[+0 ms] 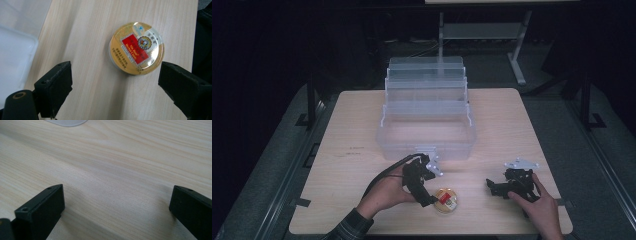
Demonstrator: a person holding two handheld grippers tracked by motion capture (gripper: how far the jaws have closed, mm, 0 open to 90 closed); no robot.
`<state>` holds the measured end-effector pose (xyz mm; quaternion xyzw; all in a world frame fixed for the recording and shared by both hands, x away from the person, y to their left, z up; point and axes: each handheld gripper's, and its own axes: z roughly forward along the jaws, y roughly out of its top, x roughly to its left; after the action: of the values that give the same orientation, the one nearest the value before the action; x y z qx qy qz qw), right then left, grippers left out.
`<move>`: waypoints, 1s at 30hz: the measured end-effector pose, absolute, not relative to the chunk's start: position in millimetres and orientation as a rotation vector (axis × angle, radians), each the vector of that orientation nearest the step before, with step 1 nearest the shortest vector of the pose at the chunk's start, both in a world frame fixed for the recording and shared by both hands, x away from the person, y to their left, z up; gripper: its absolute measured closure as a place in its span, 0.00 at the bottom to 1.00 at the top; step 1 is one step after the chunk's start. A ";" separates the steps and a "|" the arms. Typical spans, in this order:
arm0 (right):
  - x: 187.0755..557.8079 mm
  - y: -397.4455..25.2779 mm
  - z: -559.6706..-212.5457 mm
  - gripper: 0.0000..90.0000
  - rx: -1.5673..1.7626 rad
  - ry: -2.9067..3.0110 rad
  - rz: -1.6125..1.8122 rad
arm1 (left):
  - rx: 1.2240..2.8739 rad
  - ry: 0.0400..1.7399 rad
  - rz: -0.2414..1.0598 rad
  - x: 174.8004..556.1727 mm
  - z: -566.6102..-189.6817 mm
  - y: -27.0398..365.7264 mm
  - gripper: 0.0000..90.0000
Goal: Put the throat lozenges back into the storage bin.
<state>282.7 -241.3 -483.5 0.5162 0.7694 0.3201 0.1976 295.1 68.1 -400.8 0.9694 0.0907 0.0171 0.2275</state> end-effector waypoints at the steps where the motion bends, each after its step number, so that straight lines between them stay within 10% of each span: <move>1: 282.7 -241.2 -483.5 0.00 1.445 2.153 0.896 | 2.668 0.247 0.045 294.7 -401.0 66.0 0.12; 30: 282.7 -241.2 -483.5 0.00 1.445 2.153 0.896 | 2.739 0.082 0.004 286.9 -418.5 24.5 0.12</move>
<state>282.7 -241.2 -483.5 0.5164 0.7692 0.3203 0.1976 286.9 24.5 -418.5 0.9795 0.0292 0.0013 0.1993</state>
